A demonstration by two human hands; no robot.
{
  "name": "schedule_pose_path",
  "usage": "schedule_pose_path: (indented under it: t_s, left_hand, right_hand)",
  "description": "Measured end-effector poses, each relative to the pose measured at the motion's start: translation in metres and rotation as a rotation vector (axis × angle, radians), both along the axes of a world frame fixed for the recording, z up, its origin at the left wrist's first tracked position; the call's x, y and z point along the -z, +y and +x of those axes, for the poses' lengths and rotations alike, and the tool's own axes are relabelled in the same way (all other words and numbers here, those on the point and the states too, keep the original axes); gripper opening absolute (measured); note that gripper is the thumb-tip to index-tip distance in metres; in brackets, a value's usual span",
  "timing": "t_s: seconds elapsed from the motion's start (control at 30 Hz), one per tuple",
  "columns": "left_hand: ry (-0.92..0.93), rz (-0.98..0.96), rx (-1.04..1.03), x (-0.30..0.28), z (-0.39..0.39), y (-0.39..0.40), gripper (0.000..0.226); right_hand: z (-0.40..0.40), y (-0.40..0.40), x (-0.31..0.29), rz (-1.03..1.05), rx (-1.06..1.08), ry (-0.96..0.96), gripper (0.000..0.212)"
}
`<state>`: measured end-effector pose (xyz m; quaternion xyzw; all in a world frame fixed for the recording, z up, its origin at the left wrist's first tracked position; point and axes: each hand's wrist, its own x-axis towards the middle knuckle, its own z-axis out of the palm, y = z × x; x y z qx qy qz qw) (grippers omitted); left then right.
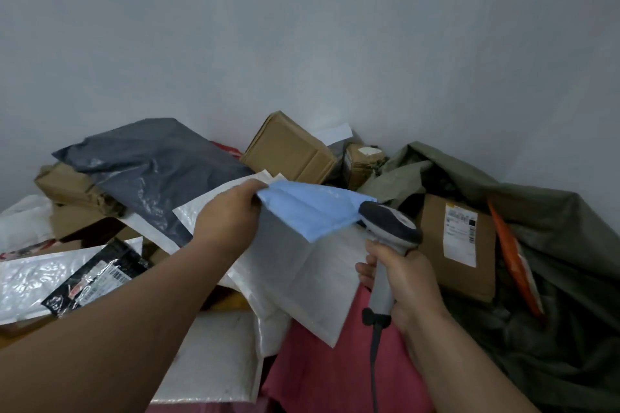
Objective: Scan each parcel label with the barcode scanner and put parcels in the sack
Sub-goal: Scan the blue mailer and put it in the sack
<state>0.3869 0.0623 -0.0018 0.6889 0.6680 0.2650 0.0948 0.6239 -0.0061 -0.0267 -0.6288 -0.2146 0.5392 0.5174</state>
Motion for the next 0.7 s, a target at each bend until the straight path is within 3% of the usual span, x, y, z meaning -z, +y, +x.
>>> schedule_pose_path:
  t_s: [0.07,0.2,0.27,0.5,0.7]
  left_hand:
    - [-0.244,0.021,-0.062,-0.019,-0.006,-0.005,0.027]
    - [-1.074,-0.155,-0.1,-0.041,-0.021,-0.027,0.016]
    - [-1.366,-0.232,-0.045,-0.045,-0.028,-0.044,0.021]
    - [-1.601,-0.357,0.136,-0.053,-0.07,-0.111,0.031]
    - [-1.678,-0.458,0.285,-0.061,-0.099,-0.165,0.034]
  right_hand:
    - [0.001,-0.001,-0.008,0.004,0.054,0.008,0.022]
    - [-0.009,-0.017,-0.025,0.049,0.075,0.04,0.017]
    - [-0.02,-0.031,-0.034,0.08,0.064,0.052,0.014]
    - [-0.068,-0.095,-0.069,0.18,0.061,0.133,0.02]
    - [-0.118,-0.149,-0.087,0.155,-0.031,0.45,0.015]
